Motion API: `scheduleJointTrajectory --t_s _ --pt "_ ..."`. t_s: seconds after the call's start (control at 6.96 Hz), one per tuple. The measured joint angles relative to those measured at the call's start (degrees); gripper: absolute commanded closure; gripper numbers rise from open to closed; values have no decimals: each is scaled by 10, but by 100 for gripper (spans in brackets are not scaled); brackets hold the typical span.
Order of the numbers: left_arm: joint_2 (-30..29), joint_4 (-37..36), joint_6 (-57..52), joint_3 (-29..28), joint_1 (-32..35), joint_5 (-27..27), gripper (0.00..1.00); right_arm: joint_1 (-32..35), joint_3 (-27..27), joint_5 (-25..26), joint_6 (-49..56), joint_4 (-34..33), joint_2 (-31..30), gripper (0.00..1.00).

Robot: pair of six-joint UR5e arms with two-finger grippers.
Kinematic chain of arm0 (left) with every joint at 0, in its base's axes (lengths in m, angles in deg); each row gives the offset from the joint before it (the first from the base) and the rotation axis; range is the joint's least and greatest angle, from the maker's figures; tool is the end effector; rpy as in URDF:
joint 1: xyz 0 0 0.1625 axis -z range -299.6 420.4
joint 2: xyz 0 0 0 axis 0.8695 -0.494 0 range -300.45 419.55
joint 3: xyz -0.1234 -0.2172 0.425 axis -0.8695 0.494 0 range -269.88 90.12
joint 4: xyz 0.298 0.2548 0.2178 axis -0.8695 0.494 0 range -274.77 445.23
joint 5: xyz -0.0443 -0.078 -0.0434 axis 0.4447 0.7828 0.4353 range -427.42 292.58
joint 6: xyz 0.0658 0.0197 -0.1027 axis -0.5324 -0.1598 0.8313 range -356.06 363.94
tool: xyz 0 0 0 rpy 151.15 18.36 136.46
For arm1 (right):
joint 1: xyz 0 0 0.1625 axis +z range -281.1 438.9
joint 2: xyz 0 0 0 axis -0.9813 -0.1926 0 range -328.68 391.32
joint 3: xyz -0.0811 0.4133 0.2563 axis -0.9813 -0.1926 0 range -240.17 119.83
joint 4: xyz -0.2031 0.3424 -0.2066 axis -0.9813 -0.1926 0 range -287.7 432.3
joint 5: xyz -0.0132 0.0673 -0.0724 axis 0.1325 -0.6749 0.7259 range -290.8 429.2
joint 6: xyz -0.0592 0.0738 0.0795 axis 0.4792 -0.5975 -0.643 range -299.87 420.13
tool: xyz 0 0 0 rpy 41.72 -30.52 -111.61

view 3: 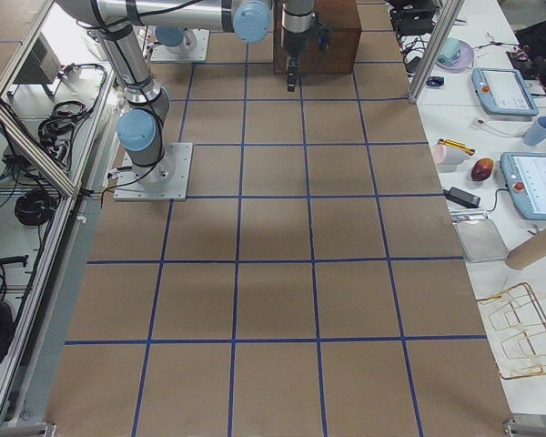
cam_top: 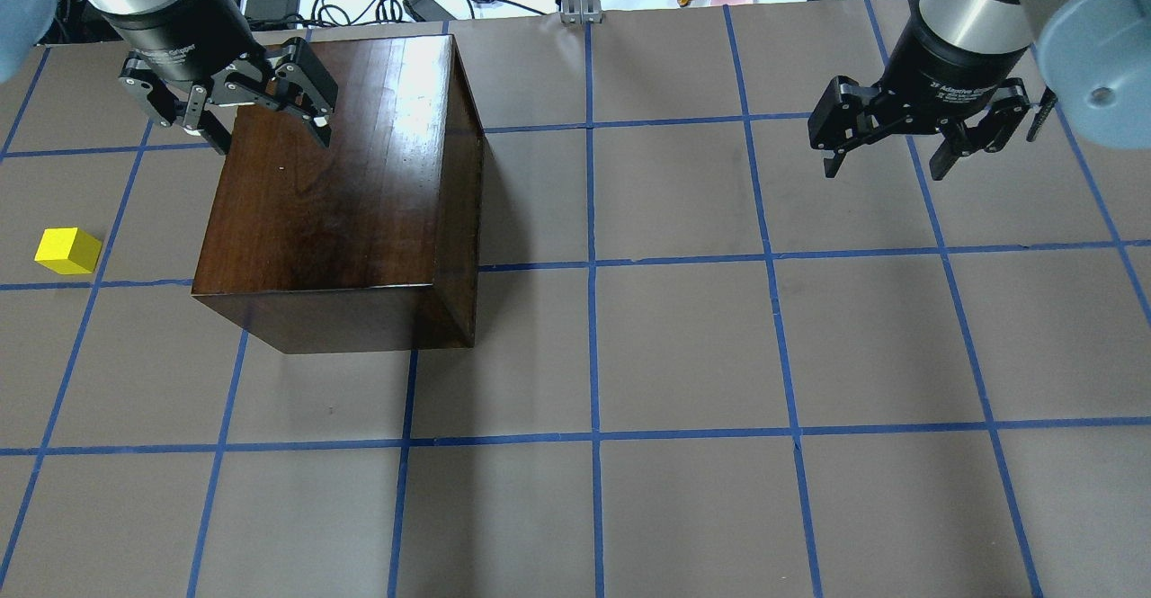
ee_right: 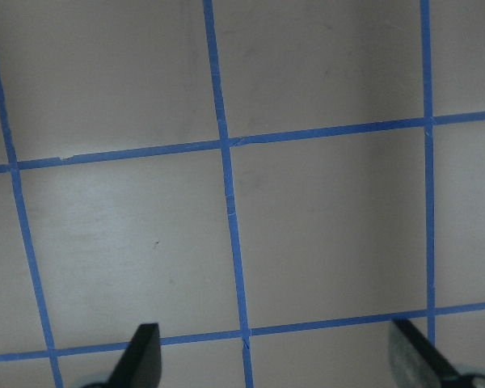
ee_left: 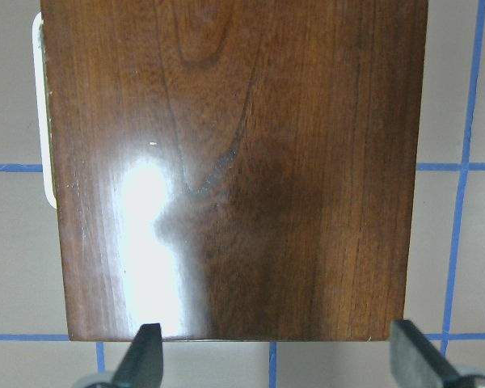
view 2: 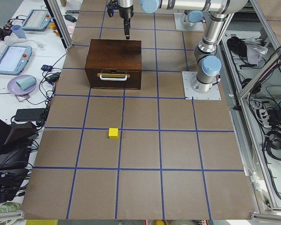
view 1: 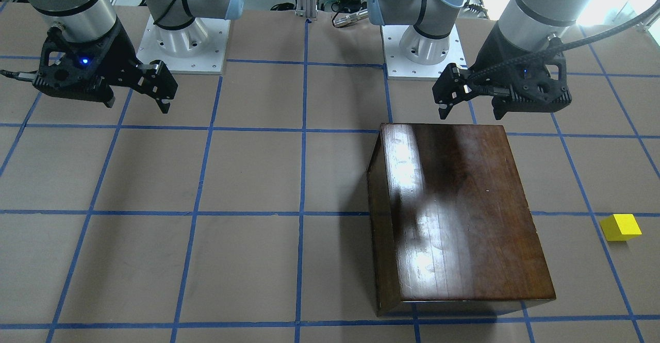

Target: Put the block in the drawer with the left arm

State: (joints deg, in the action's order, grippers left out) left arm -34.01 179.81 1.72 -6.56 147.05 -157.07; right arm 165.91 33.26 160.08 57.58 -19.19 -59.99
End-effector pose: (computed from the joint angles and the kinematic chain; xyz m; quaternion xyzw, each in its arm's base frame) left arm -0.1013 -0.5617 0.5518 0.0098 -0.9999 -0.0125 0.0037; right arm 0.1044 -0.5211 0.5149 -0.0482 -0.9988 -0.0055 0.0077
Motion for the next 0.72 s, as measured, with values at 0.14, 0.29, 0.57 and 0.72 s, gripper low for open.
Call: scheduleJointTrajectory --t_s 0.14,0.29,0.57,0.72 --pt "1 0 0 0 1 0 0 0 0 0 0 0 0 0" --pt "1 0 0 0 1 1 0 0 0 0 0 0 0 0" --pt "1 -1 0 -5 0 1 0 0 0 0 0 0 0 0" --pt "1 -1 0 -6 0 0 0 0 0 0 0 0 0 0"
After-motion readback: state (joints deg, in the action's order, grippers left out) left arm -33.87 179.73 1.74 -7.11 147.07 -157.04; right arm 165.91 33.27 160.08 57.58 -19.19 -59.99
